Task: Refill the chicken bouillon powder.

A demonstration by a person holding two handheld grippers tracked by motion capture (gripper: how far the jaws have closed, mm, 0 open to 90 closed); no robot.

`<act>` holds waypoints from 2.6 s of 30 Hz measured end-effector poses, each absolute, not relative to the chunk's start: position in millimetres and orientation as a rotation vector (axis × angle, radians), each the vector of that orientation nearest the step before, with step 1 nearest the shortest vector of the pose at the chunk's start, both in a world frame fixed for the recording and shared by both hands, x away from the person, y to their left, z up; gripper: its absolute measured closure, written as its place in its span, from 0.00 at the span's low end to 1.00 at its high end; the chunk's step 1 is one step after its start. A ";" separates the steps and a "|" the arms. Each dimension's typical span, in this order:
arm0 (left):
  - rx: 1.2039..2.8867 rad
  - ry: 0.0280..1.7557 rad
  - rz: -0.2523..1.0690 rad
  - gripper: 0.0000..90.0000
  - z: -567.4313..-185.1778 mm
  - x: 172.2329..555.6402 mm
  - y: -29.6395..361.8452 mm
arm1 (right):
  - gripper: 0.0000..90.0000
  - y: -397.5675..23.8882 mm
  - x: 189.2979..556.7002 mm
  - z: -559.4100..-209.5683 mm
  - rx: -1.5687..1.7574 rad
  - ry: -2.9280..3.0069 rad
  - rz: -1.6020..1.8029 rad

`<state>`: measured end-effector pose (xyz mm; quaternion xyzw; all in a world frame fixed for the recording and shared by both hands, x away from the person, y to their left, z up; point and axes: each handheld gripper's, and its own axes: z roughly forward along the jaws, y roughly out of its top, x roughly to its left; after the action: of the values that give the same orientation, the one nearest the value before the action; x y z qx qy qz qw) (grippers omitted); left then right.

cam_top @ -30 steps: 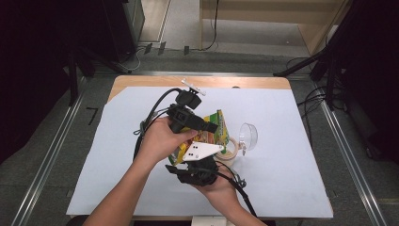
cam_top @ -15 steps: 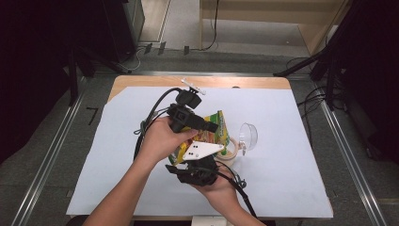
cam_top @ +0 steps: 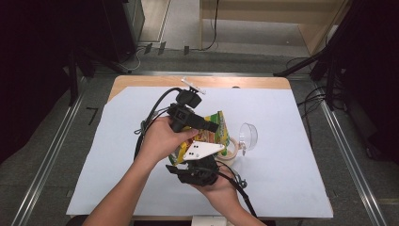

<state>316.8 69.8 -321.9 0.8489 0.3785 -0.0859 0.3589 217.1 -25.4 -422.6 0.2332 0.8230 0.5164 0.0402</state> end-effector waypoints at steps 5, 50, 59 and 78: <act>2.193 0.978 -0.221 0.81 -322.4 316.9 69.2 | 0.75 -25.5 218.0 -423.8 0.715 2.523 1.575; 2.190 0.976 -0.210 0.81 -322.7 317.2 68.9 | 0.75 -26.1 219.1 -424.6 0.702 2.514 1.563; 2.193 0.975 -0.207 0.81 -321.9 316.1 67.8 | 0.74 -26.4 217.9 -424.2 0.705 2.514 1.578; 2.196 0.973 -0.213 0.81 -321.0 316.7 66.3 | 0.76 -26.9 218.1 -423.4 0.722 2.522 1.603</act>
<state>316.7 66.3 -321.0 0.8506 0.3770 -0.0823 0.3572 218.1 -26.9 -423.4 0.2348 0.8199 0.5210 0.0339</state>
